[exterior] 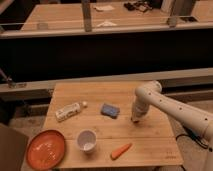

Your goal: Push the eraser across the table

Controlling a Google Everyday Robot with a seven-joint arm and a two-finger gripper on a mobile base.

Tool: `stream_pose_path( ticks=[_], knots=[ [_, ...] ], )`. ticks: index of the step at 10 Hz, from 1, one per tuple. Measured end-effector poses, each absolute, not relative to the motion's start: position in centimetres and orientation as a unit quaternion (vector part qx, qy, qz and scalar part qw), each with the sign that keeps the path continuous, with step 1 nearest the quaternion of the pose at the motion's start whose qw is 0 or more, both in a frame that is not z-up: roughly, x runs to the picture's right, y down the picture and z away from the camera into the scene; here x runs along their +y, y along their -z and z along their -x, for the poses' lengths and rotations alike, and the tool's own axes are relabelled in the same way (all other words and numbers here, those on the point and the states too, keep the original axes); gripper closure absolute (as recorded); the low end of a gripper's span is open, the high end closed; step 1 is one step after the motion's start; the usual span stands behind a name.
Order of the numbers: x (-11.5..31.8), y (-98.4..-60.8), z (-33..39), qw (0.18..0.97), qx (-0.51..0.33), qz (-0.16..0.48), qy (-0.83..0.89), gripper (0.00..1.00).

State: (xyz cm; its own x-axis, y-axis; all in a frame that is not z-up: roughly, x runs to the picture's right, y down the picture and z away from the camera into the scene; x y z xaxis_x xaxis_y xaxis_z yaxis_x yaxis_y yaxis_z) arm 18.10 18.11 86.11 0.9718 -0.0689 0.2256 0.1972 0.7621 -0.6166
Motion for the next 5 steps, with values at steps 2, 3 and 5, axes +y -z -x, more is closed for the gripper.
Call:
stream_pose_path(
  ticks=[2, 3, 5],
  knots=[
    [18.09, -86.30, -17.90, 0.933, -0.095, 0.338, 0.073, 1.00],
    [17.96, -86.66, -17.48, 0.934, -0.096, 0.336, 0.073, 1.00],
    [17.81, -86.43, -17.53, 0.934, -0.095, 0.337, 0.073, 1.00]
  ],
)
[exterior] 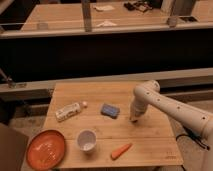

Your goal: Push the eraser across the table

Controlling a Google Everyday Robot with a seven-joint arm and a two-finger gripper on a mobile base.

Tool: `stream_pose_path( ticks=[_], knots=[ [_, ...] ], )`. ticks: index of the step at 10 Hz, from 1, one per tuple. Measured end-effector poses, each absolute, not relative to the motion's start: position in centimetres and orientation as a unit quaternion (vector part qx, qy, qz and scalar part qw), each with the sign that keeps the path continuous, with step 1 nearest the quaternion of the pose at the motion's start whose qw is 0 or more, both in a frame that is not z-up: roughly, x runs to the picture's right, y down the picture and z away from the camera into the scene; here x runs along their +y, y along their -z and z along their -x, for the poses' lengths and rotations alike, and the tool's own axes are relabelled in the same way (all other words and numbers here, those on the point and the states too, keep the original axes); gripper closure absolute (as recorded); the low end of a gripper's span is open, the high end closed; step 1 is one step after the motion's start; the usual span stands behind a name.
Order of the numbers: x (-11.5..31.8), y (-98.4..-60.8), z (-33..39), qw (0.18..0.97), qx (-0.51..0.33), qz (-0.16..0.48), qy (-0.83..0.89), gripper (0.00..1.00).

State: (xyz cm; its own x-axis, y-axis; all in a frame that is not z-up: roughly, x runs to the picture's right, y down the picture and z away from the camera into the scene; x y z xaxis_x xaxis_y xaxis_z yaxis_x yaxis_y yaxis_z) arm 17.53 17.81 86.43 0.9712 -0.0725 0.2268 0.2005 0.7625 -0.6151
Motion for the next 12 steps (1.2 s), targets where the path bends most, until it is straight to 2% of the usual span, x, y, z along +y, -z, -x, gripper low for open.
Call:
stream_pose_path(
  ticks=[12],
  knots=[
    [17.04, -87.01, -17.16, 0.935, -0.097, 0.332, 0.075, 1.00]
  ],
)
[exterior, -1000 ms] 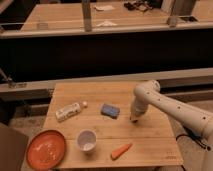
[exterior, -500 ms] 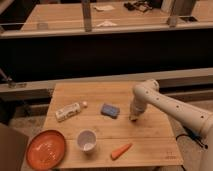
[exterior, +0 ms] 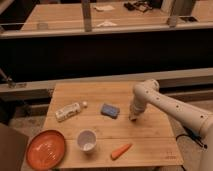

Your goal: Push the eraser across the table

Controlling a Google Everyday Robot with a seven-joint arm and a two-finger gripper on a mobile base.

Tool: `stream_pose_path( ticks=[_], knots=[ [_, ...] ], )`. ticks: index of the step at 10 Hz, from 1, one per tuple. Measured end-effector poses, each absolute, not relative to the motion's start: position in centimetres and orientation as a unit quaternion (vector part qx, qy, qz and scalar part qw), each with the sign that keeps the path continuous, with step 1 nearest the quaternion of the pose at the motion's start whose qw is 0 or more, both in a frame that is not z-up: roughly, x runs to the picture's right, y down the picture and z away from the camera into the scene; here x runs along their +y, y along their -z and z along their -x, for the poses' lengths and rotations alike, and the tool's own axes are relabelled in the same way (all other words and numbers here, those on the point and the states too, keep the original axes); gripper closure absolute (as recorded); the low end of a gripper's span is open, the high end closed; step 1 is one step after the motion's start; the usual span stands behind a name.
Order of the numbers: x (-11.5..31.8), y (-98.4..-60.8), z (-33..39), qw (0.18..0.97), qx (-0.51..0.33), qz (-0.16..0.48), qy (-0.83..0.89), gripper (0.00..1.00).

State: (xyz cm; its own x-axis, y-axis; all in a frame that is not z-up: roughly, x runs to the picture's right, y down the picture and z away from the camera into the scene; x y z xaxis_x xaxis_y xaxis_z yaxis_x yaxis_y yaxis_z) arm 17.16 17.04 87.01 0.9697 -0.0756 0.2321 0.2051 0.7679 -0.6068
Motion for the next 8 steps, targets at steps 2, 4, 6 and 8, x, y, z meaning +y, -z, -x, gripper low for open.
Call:
stream_pose_path(
  ticks=[2, 4, 6, 8],
  knots=[
    [16.8, -87.8, -17.1, 0.937, -0.101, 0.327, 0.071, 1.00],
    [16.7, -87.5, -17.2, 0.936, -0.100, 0.328, 0.072, 1.00],
    [16.7, -87.4, -17.2, 0.936, -0.100, 0.329, 0.073, 1.00],
    [16.4, -88.2, -17.2, 0.938, -0.104, 0.324, 0.068, 1.00]
  ],
)
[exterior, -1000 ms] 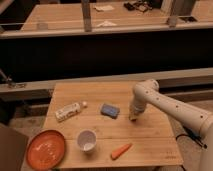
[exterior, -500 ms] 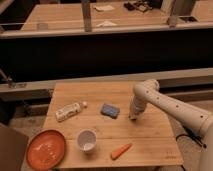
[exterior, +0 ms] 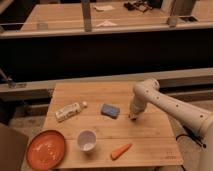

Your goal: Push the eraser across the table

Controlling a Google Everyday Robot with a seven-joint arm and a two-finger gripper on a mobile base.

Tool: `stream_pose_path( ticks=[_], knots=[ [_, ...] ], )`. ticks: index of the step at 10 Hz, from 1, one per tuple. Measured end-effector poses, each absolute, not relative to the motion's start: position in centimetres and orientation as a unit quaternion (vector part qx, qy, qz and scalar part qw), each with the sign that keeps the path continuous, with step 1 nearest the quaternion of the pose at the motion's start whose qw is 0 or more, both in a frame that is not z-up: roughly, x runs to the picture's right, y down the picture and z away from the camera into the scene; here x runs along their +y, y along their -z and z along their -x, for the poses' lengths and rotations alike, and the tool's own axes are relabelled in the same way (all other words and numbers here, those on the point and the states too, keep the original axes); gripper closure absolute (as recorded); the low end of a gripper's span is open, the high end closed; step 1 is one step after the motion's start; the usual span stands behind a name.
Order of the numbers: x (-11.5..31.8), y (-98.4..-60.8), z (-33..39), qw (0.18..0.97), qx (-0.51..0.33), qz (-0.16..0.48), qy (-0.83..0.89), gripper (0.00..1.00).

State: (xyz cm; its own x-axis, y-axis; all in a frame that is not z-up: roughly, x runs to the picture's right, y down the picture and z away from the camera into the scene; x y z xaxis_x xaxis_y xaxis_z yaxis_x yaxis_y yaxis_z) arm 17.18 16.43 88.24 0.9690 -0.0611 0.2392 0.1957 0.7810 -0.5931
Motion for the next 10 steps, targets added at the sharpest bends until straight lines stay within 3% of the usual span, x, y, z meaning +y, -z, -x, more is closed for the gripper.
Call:
stream_pose_path(
  ticks=[10],
  knots=[
    [15.87, -88.57, -17.80, 0.939, -0.107, 0.321, 0.062, 1.00]
  ],
)
